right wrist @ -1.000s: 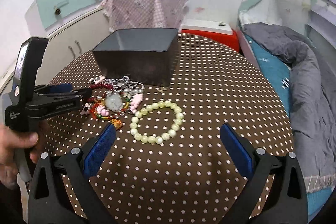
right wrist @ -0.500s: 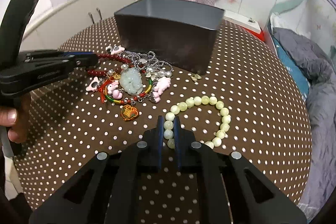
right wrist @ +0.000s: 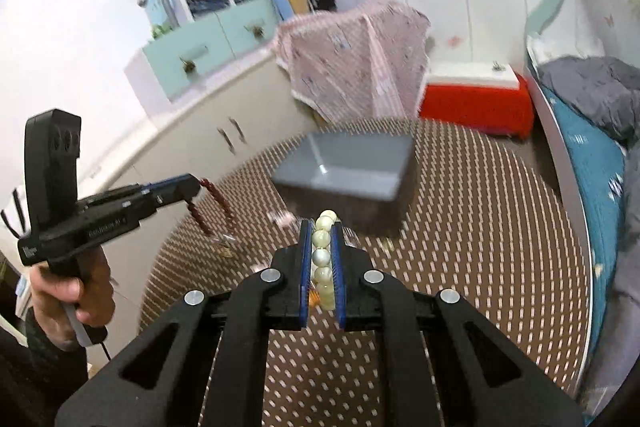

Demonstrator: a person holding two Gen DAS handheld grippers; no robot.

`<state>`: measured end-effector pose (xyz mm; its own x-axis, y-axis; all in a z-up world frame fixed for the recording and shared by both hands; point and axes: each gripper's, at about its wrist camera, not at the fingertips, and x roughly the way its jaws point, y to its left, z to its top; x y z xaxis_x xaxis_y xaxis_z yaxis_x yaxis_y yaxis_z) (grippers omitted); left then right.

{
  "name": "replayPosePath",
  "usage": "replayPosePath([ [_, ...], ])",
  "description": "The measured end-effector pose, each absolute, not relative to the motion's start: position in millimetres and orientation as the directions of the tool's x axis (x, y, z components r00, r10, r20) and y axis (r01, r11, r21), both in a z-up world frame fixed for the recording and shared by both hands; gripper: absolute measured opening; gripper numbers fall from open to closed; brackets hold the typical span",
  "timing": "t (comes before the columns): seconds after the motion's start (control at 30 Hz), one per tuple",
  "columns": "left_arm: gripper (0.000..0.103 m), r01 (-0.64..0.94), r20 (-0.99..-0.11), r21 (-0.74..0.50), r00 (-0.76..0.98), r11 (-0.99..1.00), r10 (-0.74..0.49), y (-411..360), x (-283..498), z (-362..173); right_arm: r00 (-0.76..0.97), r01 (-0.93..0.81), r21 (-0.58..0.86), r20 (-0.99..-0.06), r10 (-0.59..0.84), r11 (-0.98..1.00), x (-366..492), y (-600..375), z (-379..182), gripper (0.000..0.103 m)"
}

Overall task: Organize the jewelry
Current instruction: 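Lower both bracelets into the grey box and open both grippers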

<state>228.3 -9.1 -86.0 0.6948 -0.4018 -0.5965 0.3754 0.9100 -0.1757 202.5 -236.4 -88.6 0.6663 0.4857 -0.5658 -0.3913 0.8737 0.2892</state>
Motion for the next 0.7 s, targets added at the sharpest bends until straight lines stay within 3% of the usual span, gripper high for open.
replayPosePath([
  [0.3, 0.008, 0.417, -0.522, -0.129, 0.743, 0.900, -0.419, -38.6, 268.9, -35.5, 0.702, -0.427, 0.248, -0.515, 0.492, 0.870, 263.3, -217.0, -54.8, 0.008],
  [0.5, 0.009, 0.379, -0.587, -0.144, 0.711, 0.914, -0.387, -49.3, 316.7, -52.3, 0.670, -0.347, 0.315, -0.576, 0.468, 0.884, 309.3, -225.3, -82.1, 0.010],
  [0.6, 0.012, 0.325, -0.651, -0.107, 0.692, 0.940, -0.313, -51.6, 334.9, -68.2, 0.666, -0.278, 0.335, -0.608, 0.431, 0.901, 322.4, -233.4, -94.1, 0.023],
  [0.63, 0.037, 0.309, -0.671, -0.101, 0.680, 0.946, -0.294, -50.5, 339.6, -74.3, 0.675, -0.253, 0.332, -0.612, 0.411, 0.909, 323.3, -235.9, -94.4, 0.045],
  [0.67, 0.063, 0.302, -0.674, -0.103, 0.679, 0.948, -0.290, -48.0, 340.8, -75.7, 0.685, -0.238, 0.328, -0.611, 0.397, 0.914, 322.4, -237.7, -93.6, 0.075],
  [0.7, 0.097, 0.290, -0.657, -0.107, 0.697, 0.951, -0.286, -43.2, 339.2, -75.8, 0.705, -0.226, 0.319, -0.598, 0.381, 0.920, 318.6, -240.7, -92.5, 0.082],
])
